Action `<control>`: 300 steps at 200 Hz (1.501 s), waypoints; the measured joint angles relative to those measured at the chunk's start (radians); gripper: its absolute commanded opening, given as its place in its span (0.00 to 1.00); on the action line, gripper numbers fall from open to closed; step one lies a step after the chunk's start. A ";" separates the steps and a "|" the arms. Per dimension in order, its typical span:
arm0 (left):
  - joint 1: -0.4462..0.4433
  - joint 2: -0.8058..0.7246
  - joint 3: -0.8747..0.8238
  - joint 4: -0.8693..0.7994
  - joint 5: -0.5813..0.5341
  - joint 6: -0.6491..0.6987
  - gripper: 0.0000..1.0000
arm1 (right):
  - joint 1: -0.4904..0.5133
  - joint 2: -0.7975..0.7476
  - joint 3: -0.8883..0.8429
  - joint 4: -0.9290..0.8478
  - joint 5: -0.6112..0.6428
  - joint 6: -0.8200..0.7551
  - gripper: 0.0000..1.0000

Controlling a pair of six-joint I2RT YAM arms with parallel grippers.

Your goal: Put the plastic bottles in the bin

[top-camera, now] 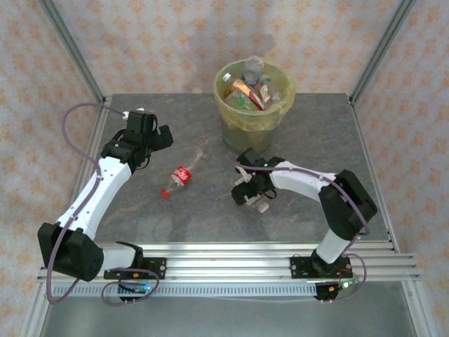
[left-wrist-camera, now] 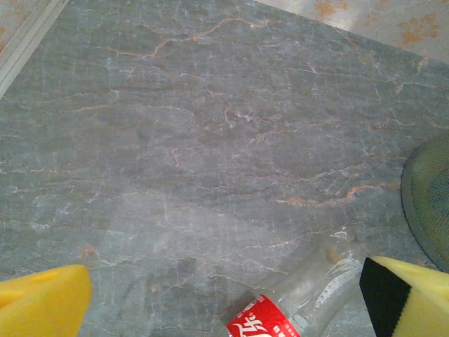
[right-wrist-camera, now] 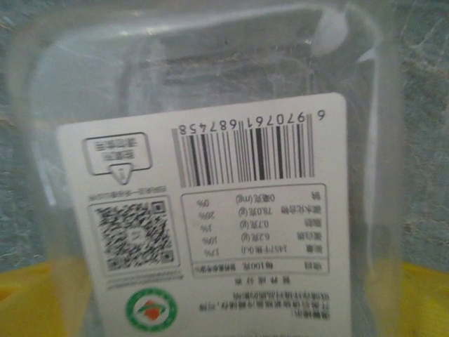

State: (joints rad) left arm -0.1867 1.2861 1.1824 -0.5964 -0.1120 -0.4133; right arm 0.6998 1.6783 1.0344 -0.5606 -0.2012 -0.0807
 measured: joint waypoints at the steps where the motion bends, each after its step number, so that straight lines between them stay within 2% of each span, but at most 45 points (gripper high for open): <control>1: 0.000 0.000 0.000 0.000 0.000 0.000 1.00 | 0.000 0.001 0.000 0.000 0.000 0.000 0.99; 14: 0.000 0.000 0.000 -0.001 0.000 0.000 1.00 | 0.000 0.017 0.000 0.000 0.005 0.000 1.00; 26: 0.000 0.000 0.000 -0.002 0.000 0.000 1.00 | 0.000 0.025 0.000 0.000 0.011 0.002 0.95; 55: 0.000 0.000 0.000 -0.002 0.000 0.000 1.00 | 0.000 0.026 0.010 -0.002 0.023 0.019 0.72; 82: 0.000 0.000 0.001 -0.008 -0.001 0.000 1.00 | 0.000 0.006 0.024 -0.012 0.022 0.032 0.57; 127: 0.000 0.000 0.011 -0.020 -0.001 0.000 1.00 | 0.000 -0.201 0.099 -0.104 0.015 0.061 0.58; 157: 0.000 0.000 0.013 -0.020 0.000 0.000 1.00 | 0.000 -0.344 0.269 -0.169 0.034 0.098 0.59; 183: 0.000 0.000 0.015 -0.020 0.000 0.000 1.00 | 0.000 -0.373 0.465 -0.229 0.116 0.142 0.59; 228: 0.000 0.000 0.022 -0.020 0.000 0.000 1.00 | -0.063 -0.257 0.789 -0.291 0.273 0.246 0.59; 300: 0.000 0.000 0.023 -0.020 0.001 0.000 1.00 | -0.150 0.159 1.256 -0.358 0.433 0.393 0.62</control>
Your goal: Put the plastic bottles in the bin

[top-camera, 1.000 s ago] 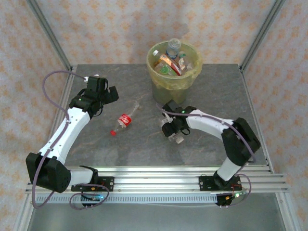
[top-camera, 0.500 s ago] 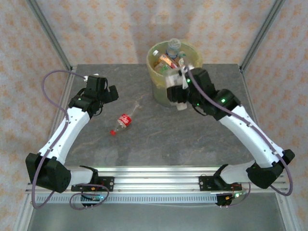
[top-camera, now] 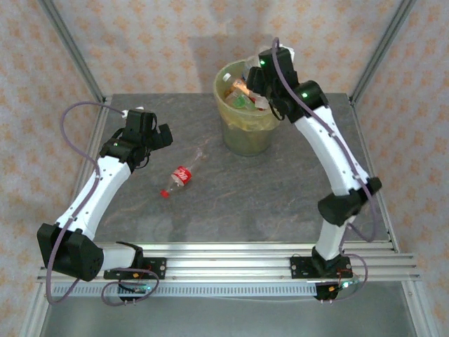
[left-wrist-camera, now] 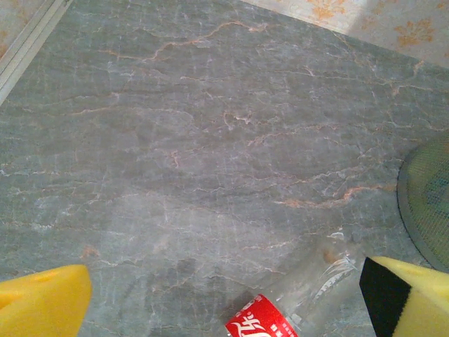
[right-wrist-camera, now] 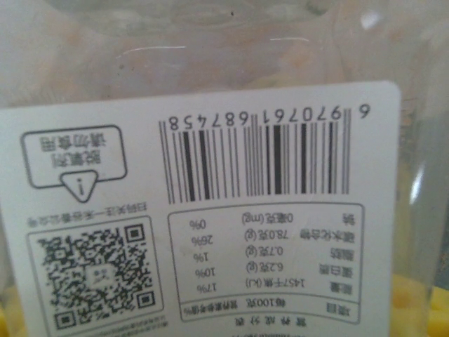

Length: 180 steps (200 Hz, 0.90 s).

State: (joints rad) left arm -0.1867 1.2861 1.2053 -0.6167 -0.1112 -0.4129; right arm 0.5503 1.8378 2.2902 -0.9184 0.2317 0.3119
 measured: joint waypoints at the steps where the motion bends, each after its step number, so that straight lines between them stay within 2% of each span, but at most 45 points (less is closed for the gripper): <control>1: 0.000 0.000 0.000 0.000 0.000 0.000 1.00 | 0.000 0.003 0.004 -0.001 0.002 0.002 0.62; 52: 0.000 0.013 0.000 0.000 0.000 0.001 1.00 | -0.021 0.227 0.256 -0.094 0.064 0.070 0.64; 80: 0.000 0.013 0.000 0.000 0.000 0.003 1.00 | -0.023 0.254 0.262 -0.133 0.092 0.098 0.70; 131: 0.000 0.014 0.000 0.000 0.000 0.004 1.00 | -0.030 0.257 0.241 -0.144 0.104 0.145 0.94; 180: 0.000 0.014 0.000 0.000 0.000 0.004 1.00 | -0.043 0.259 0.232 -0.144 0.104 0.159 1.00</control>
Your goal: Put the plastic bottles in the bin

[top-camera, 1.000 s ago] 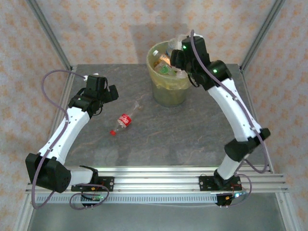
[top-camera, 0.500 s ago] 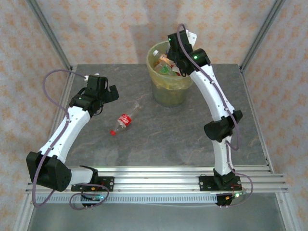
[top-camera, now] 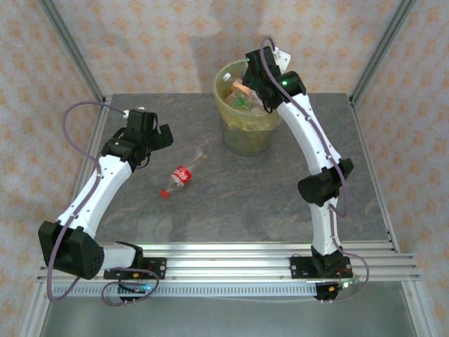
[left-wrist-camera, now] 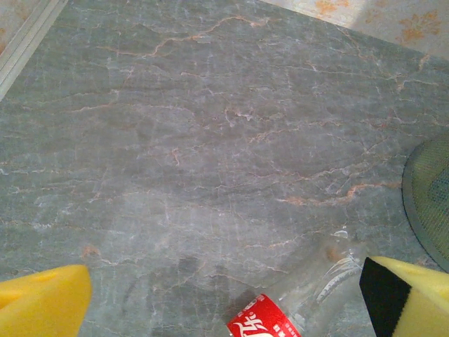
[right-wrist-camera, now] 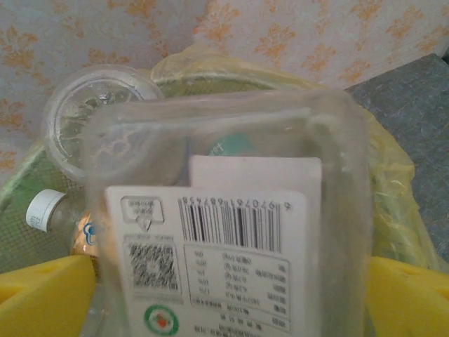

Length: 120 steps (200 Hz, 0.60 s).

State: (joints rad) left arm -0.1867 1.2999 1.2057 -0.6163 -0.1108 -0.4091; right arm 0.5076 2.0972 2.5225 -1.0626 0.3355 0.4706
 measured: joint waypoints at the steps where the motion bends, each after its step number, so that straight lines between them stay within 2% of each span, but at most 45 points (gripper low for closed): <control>1: 0.000 0.000 0.000 0.000 0.000 0.000 1.00 | 0.000 0.000 0.000 0.000 0.000 0.001 0.99; 76: 0.000 0.000 0.000 0.000 0.002 0.000 1.00 | -0.001 0.000 0.031 0.000 -0.024 -0.068 0.99; 120: 0.000 0.000 0.000 0.000 0.003 0.000 1.00 | -0.010 -0.002 0.049 0.000 -0.014 -0.128 0.74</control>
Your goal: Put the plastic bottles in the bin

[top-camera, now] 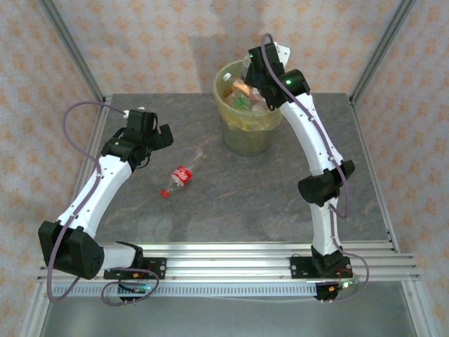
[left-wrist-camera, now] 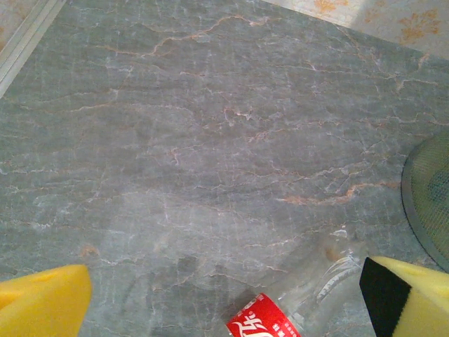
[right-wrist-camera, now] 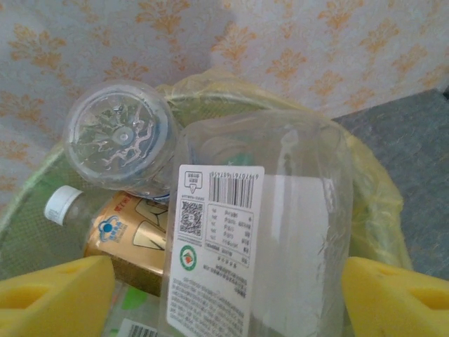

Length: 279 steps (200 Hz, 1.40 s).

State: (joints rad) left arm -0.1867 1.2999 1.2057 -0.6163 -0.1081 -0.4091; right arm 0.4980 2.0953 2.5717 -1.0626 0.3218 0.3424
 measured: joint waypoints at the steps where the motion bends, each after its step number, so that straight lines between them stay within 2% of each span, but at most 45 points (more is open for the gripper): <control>1: 0.000 0.000 0.000 0.000 0.000 0.000 1.00 | -0.001 0.000 0.000 0.000 0.000 -0.006 0.73; 54: 0.000 0.001 0.000 0.000 0.001 0.017 1.00 | -0.063 0.000 -0.002 0.000 -0.012 -0.020 0.39; 78: 0.000 0.001 0.000 0.000 0.002 0.019 1.00 | -0.084 -0.001 -0.029 0.006 -0.025 -0.011 0.31; 99: 0.000 0.005 0.000 0.000 0.008 0.019 1.00 | -0.087 -0.001 -0.064 0.021 -0.034 -0.005 0.30; 149: 0.000 0.029 0.000 -0.002 0.055 0.050 1.00 | -0.087 -0.024 -0.108 0.053 -0.064 0.003 0.34; 208: -0.009 0.098 0.017 -0.051 0.148 0.145 0.98 | -0.086 -0.059 -0.133 0.048 -0.091 -0.008 0.52; 257: -0.107 0.216 0.082 -0.132 0.126 0.261 0.96 | -0.087 -0.090 -0.133 0.027 -0.093 -0.030 0.59; 279: -0.133 0.289 0.103 -0.157 0.119 0.301 0.95 | -0.087 -0.129 -0.147 0.023 -0.092 -0.040 0.66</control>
State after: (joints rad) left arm -0.3195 1.5887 1.3083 -0.7734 0.0105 -0.1085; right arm 0.4114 1.9667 2.4245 -1.0393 0.2295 0.3023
